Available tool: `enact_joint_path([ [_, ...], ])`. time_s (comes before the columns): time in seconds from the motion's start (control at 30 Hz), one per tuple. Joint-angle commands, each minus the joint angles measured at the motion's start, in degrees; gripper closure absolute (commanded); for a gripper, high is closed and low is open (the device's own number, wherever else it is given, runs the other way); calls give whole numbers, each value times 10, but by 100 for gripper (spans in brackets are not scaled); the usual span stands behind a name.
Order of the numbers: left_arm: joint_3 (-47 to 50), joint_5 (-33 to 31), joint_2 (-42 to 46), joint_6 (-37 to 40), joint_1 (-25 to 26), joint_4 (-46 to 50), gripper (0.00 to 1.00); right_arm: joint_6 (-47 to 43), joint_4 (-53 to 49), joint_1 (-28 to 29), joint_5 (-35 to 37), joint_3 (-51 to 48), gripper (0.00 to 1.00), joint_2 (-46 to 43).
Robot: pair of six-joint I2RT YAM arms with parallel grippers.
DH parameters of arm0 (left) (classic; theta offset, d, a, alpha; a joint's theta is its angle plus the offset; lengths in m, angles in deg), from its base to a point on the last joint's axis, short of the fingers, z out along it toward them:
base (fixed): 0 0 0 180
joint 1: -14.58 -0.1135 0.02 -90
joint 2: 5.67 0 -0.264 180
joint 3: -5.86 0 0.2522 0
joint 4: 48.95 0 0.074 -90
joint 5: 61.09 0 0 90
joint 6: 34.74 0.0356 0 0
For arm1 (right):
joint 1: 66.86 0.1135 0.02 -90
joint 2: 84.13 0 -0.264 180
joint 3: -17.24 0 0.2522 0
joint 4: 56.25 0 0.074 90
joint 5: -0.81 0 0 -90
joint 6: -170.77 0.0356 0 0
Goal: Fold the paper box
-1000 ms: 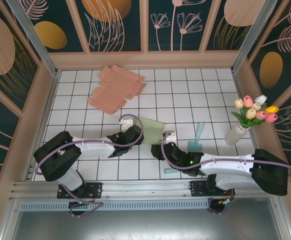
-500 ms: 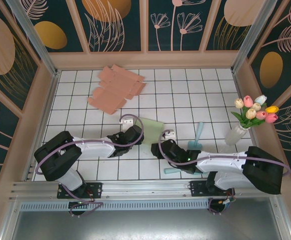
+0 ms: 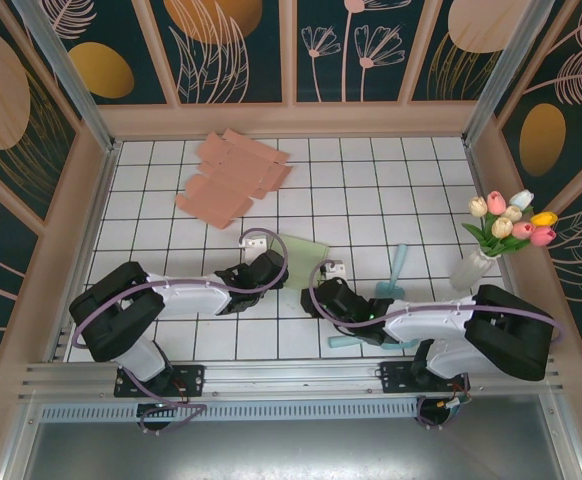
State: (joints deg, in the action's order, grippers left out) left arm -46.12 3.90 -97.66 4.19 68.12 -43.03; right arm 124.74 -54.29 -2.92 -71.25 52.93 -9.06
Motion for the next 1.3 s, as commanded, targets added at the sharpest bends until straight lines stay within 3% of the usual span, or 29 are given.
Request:
enact_joint_path([
  [0.0, 28, 15, -41, 21, -3, 108, 48, -16, 18, -4, 12, 1, 62, 11],
  [1.0, 32, 17, -49, 19, -2, 99, 50, -96, 26, -2, 91, -14, 67, 56],
  [1.27, 39, 45, -42, 10, -3, 71, 51, -89, -4, 8, 106, 4, 66, 58],
])
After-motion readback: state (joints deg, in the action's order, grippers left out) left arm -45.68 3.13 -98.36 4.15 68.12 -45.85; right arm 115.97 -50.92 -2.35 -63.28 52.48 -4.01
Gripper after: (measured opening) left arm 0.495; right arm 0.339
